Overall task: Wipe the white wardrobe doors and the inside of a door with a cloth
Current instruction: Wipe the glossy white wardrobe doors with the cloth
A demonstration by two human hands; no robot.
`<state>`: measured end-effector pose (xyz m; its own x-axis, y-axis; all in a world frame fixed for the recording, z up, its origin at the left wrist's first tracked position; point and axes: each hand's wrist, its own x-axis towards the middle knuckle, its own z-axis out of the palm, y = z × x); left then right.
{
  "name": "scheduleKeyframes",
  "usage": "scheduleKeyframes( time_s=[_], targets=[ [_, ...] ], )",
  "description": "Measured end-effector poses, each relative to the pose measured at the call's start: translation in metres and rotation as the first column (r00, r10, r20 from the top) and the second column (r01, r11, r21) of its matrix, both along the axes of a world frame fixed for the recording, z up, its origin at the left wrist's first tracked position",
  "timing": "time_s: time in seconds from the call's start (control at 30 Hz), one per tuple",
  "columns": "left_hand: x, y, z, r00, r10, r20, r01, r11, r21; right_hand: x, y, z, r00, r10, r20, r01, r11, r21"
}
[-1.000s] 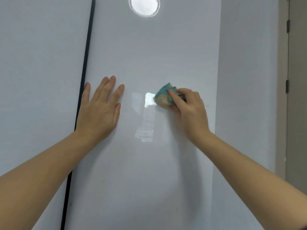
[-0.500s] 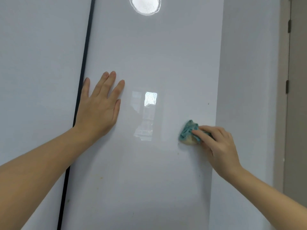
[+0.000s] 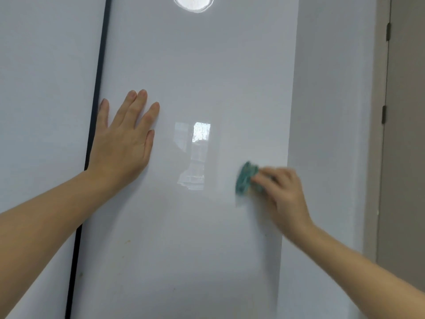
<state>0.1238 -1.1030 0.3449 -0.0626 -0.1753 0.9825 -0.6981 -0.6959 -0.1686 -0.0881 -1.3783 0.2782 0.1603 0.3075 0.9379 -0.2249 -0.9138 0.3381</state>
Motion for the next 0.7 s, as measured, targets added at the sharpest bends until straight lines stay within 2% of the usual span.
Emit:
scheduleKeyframes(
  time_s=[0.07,0.17,0.33,0.43,0.53,0.7],
  targets=[
    [0.0,0.001,0.0,1.0,0.007,-0.006,-0.007,1.0,0.009,-0.001,0.007,-0.031,0.995,-0.03,-0.092,0.022,0.996,-0.087],
    [0.001,0.002,0.001,1.0,0.02,-0.016,-0.02,1.0,0.021,0.004,0.016,-0.008,0.998,-0.028,-0.061,0.023,0.996,-0.081],
    [0.001,0.003,0.002,1.0,0.004,-0.025,-0.003,1.0,0.014,0.031,0.044,0.113,0.992,0.014,0.121,-0.033,0.987,0.159],
    [0.0,0.005,0.003,1.0,-0.013,-0.02,0.013,1.0,0.006,0.041,0.058,0.149,0.984,0.05,0.17,-0.093,0.963,0.253],
    [-0.002,0.006,0.004,1.0,-0.013,-0.015,0.014,1.0,0.012,0.044,0.065,0.116,0.995,0.061,0.083,-0.071,0.989,0.13],
    [-0.005,0.019,0.01,0.999,0.027,0.034,-0.03,0.995,0.093,0.041,0.06,-0.012,0.986,0.052,-0.158,-0.079,0.982,-0.17]
  ],
)
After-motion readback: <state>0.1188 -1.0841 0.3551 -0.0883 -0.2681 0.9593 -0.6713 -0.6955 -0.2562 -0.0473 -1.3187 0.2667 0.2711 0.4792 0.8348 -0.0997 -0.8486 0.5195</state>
